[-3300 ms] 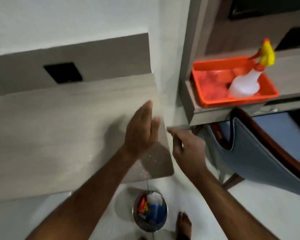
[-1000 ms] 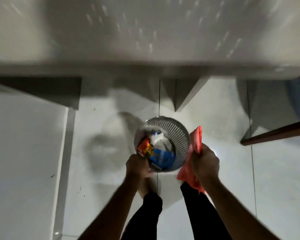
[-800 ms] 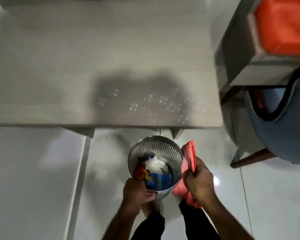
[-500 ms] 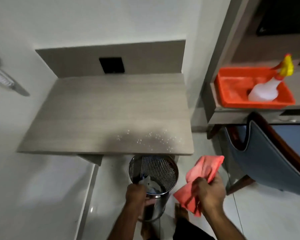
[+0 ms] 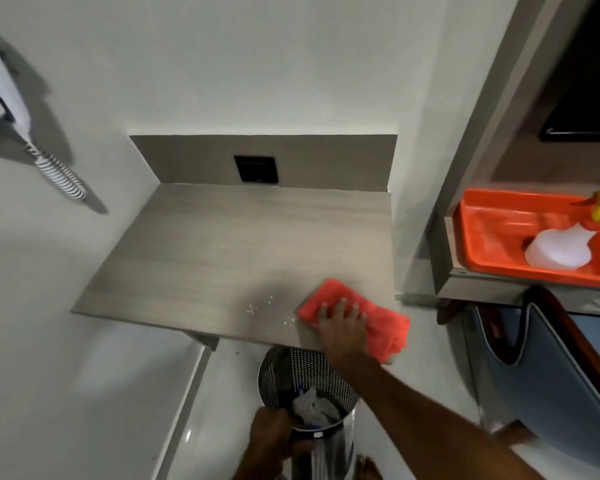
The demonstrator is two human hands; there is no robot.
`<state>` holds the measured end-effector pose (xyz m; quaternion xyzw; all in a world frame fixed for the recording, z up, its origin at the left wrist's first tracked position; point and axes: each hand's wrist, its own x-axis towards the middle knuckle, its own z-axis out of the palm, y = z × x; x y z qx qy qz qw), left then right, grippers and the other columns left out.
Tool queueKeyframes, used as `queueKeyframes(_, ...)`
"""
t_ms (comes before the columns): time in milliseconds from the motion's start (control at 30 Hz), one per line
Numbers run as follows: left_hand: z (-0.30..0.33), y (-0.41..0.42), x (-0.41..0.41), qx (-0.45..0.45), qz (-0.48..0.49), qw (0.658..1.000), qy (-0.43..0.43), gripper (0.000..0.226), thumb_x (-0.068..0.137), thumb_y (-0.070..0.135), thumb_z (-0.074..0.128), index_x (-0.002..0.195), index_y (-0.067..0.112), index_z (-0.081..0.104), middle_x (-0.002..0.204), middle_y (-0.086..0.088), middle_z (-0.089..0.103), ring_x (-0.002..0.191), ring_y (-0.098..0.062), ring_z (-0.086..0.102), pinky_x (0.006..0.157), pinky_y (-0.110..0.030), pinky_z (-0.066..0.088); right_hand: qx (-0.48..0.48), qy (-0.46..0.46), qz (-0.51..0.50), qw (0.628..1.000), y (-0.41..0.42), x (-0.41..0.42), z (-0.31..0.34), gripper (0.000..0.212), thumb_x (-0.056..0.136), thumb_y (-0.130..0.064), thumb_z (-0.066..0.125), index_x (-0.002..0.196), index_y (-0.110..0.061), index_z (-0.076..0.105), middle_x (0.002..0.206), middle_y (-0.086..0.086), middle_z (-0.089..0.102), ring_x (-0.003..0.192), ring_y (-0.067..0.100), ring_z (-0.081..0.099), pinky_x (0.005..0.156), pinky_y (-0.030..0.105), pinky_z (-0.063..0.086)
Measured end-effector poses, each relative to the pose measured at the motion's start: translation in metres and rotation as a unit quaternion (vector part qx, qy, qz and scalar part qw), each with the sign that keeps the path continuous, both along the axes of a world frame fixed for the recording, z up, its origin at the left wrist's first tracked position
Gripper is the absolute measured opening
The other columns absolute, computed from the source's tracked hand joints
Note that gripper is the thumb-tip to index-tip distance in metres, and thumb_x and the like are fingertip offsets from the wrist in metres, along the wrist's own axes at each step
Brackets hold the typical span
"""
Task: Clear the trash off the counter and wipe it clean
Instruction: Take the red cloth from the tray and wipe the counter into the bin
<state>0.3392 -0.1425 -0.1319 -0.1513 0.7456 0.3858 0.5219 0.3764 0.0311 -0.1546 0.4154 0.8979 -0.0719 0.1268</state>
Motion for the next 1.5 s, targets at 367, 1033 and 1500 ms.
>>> queueKeyframes(367, -0.004, -0.040, -0.060, 0.015, -0.042, 0.999, 0.026, 0.013, 0.088, 0.002, 0.066, 0.090, 0.002, 0.079, 0.095, -0.025, 0.078, 0.085, -0.037, 0.077, 0.082, -0.048, 0.064, -0.070, 0.418, -0.092, 0.901, -0.053, -0.008, 0.069, 0.034, 0.077, -0.012, 0.071, 0.102, -0.035, 0.067, 0.091, -0.008, 0.076, 0.075, 0.002, 0.066, 0.070, -0.001, 0.036)
queueKeyframes(1033, -0.018, -0.065, -0.135, 0.038, -0.144, 0.988, -0.032, 0.030, 0.096, 0.027, 0.054, 0.106, 0.005, 0.071, 0.101, -0.023, 0.077, 0.081, -0.038, 0.077, 0.066, -0.050, 0.066, 0.009, 0.107, 0.230, 0.967, -0.107, -0.047, 0.014, 0.043, 0.053, -0.022, 0.089, 0.094, -0.026, 0.079, 0.103, -0.001, 0.078, 0.087, 0.023, 0.076, 0.070, 0.029, 0.063)
queueKeyframes(1500, -0.064, -0.056, -0.069, -0.005, -0.154, 0.987, -0.057, 0.035, 0.093, 0.041, 0.060, 0.105, 0.009, 0.066, 0.099, -0.019, 0.076, 0.070, -0.036, 0.078, 0.059, -0.049, 0.065, 0.013, 0.226, 0.030, 0.974, -0.062, -0.032, 0.034, 0.031, 0.062, 0.000, 0.082, 0.092, -0.005, 0.078, 0.101, 0.015, 0.077, 0.093, 0.038, 0.072, 0.082, 0.043, 0.060)
